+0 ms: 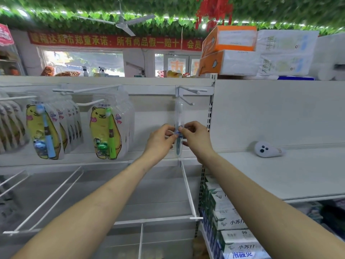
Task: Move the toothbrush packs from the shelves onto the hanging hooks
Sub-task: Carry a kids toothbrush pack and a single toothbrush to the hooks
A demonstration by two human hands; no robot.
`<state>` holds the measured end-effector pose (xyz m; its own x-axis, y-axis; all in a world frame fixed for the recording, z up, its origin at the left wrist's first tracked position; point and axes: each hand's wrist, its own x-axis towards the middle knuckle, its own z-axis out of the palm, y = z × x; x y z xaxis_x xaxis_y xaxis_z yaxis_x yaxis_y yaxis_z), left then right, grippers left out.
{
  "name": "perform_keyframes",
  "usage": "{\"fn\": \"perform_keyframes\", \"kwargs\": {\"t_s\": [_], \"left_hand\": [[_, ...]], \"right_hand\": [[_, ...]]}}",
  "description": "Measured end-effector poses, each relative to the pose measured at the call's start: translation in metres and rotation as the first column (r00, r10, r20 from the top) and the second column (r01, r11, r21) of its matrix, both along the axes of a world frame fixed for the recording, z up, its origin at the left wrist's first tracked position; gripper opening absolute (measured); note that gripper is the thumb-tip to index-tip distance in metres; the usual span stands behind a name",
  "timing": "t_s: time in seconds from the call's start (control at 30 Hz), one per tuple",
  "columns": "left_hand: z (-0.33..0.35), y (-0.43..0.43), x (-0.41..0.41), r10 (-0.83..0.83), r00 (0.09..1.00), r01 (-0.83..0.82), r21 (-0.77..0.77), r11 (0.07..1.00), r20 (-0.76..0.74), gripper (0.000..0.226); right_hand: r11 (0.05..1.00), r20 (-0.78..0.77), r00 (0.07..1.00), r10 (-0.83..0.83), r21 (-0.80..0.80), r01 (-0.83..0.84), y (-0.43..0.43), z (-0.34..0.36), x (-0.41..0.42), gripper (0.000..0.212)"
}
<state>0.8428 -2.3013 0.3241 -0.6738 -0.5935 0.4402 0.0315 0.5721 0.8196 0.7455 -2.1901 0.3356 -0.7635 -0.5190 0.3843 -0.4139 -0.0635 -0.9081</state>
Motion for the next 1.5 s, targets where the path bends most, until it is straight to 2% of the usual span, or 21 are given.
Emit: {"fn": "perform_keyframes", "kwargs": {"t_s": [0.17,0.3,0.47,0.53,0.67,0.73,0.87,1.1,1.17,1.3,1.4,1.5], "left_hand": [[0.001,-0.004,0.002,0.017,1.000,-0.017,-0.020,1.000,0.020,0.015],[-0.009,-0.005,0.012,0.127,0.992,-0.125,-0.110,0.986,0.007,0.015],[-0.015,0.022,0.026,0.190,0.982,-0.172,-0.366,0.914,0.013,0.014],[-0.016,0.044,0.025,0.175,0.984,-0.140,-0.472,0.870,0.031,0.019],[-0.009,0.102,0.003,0.146,0.961,0.027,-0.603,0.798,0.236,0.047],[-0.003,0.141,-0.015,0.106,0.954,0.094,-0.618,0.780,0.279,0.057],[-0.006,0.237,-0.057,0.022,0.950,0.198,-0.656,0.729,0.311,0.062],[-0.041,0.455,-0.143,-0.273,0.899,0.438,-0.696,0.569,0.343,0.067],[-0.062,0.519,-0.165,-0.358,0.850,0.523,-0.700,0.486,0.387,0.068],[-0.104,0.648,-0.207,-0.524,0.710,0.673,-0.672,0.309,0.470,0.068],[-0.135,0.743,-0.234,-0.630,0.567,0.757,-0.638,0.144,0.531,0.068],[-0.157,0.833,-0.262,-0.700,0.425,0.788,-0.615,-0.024,0.573,0.067]], "right_hand": [[1.000,0.008,1.000,-0.005,-0.005,0.005,-0.002,-0.005,0.001,0.021],[0.997,-0.031,0.998,-0.059,0.042,0.061,0.009,-0.014,0.002,0.020],[0.987,-0.083,0.988,-0.128,0.087,0.135,0.042,-0.025,-0.002,0.019],[0.979,-0.137,0.982,-0.127,0.140,0.146,0.064,-0.029,-0.001,0.024],[0.934,-0.396,0.910,-0.122,0.265,0.240,0.132,-0.027,-0.007,0.039],[0.884,-0.514,0.848,-0.132,0.327,0.335,0.179,-0.027,-0.013,0.045],[0.747,-0.652,0.740,-0.165,0.407,0.526,0.298,-0.043,-0.036,0.053],[0.463,-0.679,0.653,-0.335,0.485,0.742,0.537,-0.090,-0.069,0.055],[0.381,-0.655,0.643,-0.398,0.519,0.765,0.600,-0.106,-0.071,0.058],[0.282,-0.517,0.608,-0.603,0.575,0.768,0.723,-0.141,-0.066,0.059],[0.139,-0.434,0.512,-0.741,0.647,0.750,0.809,-0.171,-0.055,0.055],[0.010,-0.381,0.389,-0.839,0.704,0.711,0.884,-0.192,-0.046,0.063]]}}
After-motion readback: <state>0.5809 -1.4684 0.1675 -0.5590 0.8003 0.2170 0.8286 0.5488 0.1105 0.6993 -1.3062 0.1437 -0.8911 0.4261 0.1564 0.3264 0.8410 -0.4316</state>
